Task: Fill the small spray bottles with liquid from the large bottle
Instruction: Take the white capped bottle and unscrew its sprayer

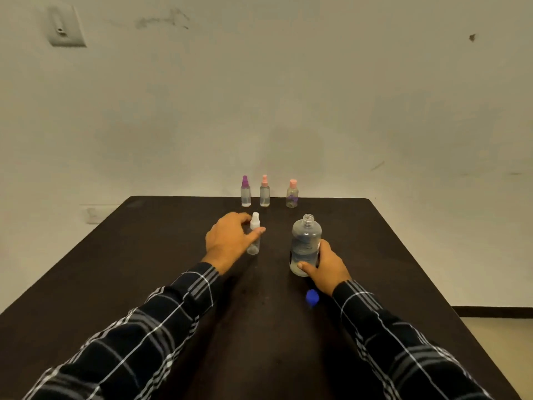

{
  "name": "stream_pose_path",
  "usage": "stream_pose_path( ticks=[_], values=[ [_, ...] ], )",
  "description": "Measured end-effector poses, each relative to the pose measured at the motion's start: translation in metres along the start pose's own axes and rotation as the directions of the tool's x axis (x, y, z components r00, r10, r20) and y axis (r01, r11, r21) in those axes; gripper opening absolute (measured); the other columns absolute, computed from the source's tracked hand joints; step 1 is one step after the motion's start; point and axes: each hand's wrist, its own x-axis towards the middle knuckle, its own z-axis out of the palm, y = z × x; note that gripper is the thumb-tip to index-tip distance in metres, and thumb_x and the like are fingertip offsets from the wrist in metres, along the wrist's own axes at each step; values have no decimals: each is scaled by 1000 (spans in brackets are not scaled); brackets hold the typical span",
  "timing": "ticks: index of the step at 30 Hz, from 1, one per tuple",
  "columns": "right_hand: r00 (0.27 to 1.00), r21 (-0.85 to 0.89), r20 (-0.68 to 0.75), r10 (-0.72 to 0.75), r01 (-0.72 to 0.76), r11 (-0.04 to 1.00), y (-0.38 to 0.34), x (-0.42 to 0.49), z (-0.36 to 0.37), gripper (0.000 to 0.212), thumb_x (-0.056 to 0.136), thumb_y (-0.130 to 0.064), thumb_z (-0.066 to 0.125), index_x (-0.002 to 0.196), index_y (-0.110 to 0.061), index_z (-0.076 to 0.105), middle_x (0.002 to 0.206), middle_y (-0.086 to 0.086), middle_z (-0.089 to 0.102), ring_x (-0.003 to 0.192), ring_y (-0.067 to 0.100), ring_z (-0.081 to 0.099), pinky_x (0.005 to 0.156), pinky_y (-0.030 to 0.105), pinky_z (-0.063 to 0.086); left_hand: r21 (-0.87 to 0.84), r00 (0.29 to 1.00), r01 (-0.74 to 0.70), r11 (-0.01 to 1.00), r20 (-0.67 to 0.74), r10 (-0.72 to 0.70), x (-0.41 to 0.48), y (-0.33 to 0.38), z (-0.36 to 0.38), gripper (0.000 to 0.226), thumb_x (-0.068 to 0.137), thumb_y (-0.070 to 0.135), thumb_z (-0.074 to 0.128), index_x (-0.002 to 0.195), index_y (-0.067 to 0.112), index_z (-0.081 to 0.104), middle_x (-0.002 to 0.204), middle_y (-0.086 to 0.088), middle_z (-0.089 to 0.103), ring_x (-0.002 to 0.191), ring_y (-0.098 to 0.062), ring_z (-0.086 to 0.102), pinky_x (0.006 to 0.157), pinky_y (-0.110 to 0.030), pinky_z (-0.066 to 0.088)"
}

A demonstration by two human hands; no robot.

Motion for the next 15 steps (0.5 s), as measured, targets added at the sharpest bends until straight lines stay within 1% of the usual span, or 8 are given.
stream_pose_path(
  ticks=[3, 7, 8, 10, 12, 13, 14, 15],
  values=[
    [997, -33, 77, 8, -6, 999, -7, -11, 0, 57, 88, -28, 73, 134, -17, 42, 130, 6, 60, 119, 26, 58, 98, 38, 47, -11, 999, 40, 999, 6, -40, -37, -16, -23, 38, 87, 64, 65, 112, 35, 66, 97, 14, 69, 89, -8, 65, 75, -33, 57],
    [993, -56, 116, 11, -5, 998, -10, -18, -3, 61, 86, -27, 75, 136, -17, 41, 132, 7, 59, 120, 26, 57, 100, 38, 46, -89, 998, 63, 994, -12, -65, -77, -34, -40, 38, 86, 59, 69, 110, 30, 68, 95, 13, 71, 87, -6, 67, 78, -35, 60],
    [992, -55, 121, 20, -13, 998, -10, -19, -4, 65, 85, -26, 76, 137, -16, 40, 134, 8, 58, 121, 26, 56, 102, 39, 46, -118, 998, 68, 991, -7, -69, -85, -38, -43, 37, 86, 58, 70, 109, 29, 68, 94, 13, 71, 86, -6, 68, 79, -36, 61],
    [992, -29, 112, 55, -52, 998, -11, -25, -5, 81, 80, -25, 82, 144, -14, 33, 141, 11, 51, 125, 28, 53, 105, 41, 45, -158, 996, 84, 984, 30, -80, -98, -44, -43, 36, 86, 56, 72, 109, 29, 69, 94, 13, 72, 87, -5, 68, 81, -36, 61],
    [996, -7, 4, 86, -86, 996, -16, -39, -5, 94, 74, -27, 87, 145, -16, 27, 145, 13, 41, 126, 31, 52, 102, 42, 45, -202, 994, 100, 974, 53, -92, -110, -48, -41, 33, 86, 53, 73, 109, 31, 70, 96, 16, 72, 90, -2, 68, 84, -35, 60],
    [992, -11, -109, 59, -60, 998, -19, -49, -4, 88, 73, -31, 86, 141, -20, 31, 141, 11, 41, 121, 30, 53, 98, 42, 47, -231, 994, 104, 967, 43, -96, -116, -49, -38, 31, 86, 51, 74, 110, 32, 70, 98, 17, 72, 92, -1, 68, 86, -34, 60],
    [967, -31, -255, -20, 13, 999, -22, -60, -2, 76, 75, -35, 83, 133, -23, 36, 133, 7, 44, 115, 26, 55, 93, 42, 50, -262, 994, 105, 959, 27, -102, -120, -49, -36, 30, 86, 49, 75, 110, 32, 70, 99, 18, 72, 94, 1, 67, 88, -32, 59],
    [911, -57, -393, -130, 116, 992, -27, -71, 2, 58, 79, -38, 77, 123, -26, 41, 123, 1, 49, 107, 21, 57, 87, 40, 51, -287, 994, 107, 952, 15, -107, -124, -47, -34, 32, 85, 48, 77, 112, 32, 70, 100, 18, 71, 94, 1, 67, 89, -30, 58]
  ],
)
